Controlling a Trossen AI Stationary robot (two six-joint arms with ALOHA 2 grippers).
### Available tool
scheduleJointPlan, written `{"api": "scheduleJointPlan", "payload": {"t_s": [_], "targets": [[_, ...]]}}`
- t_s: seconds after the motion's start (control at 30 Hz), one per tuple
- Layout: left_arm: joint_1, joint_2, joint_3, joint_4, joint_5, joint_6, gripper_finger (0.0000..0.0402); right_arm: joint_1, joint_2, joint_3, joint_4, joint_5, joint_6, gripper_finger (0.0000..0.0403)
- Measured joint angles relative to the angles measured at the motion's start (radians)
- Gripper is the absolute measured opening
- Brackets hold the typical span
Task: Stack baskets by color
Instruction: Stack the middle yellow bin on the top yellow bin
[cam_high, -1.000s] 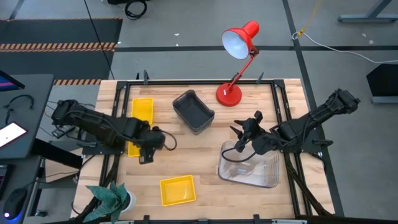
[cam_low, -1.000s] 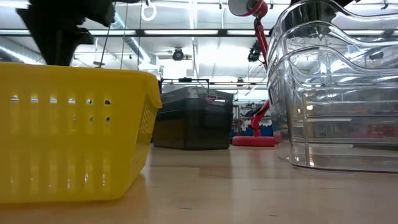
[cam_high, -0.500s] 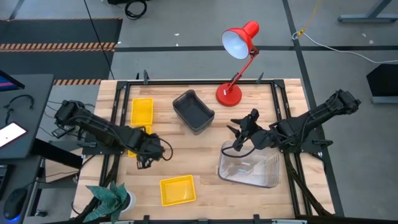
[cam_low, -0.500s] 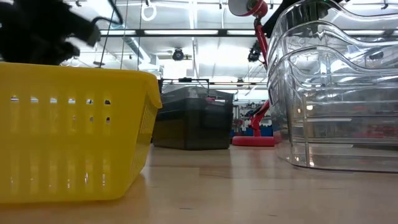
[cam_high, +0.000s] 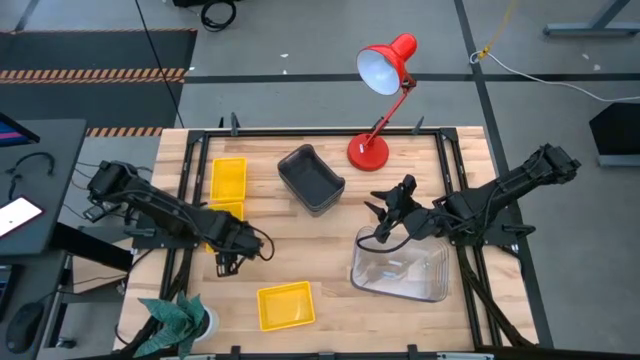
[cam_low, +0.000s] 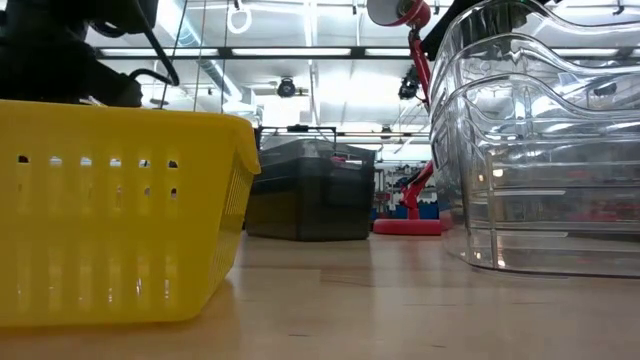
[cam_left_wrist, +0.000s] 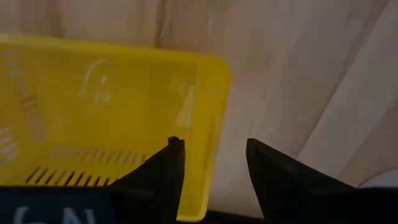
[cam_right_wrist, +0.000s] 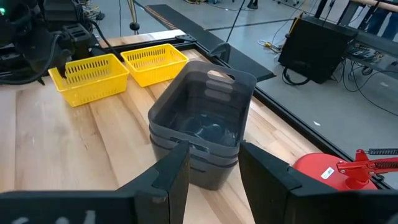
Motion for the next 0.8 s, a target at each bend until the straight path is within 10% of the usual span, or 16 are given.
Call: {"api": "scheduleJointPlan", "payload": {"t_s": [0.4, 0.8], "targets": [[0.0, 0.0, -0.081, 0.107, -0.009, 0.024, 0.0162, 0.0, 0.0, 0.0, 0.0, 0.0, 0.0, 0.0143], [0.002, 0.0, -0.085, 0.121, 0.0, 0.054, 0.0017, 0.0, 0.0, 0.0, 0.008, 0.0, 0.0, 0.0143]]}}
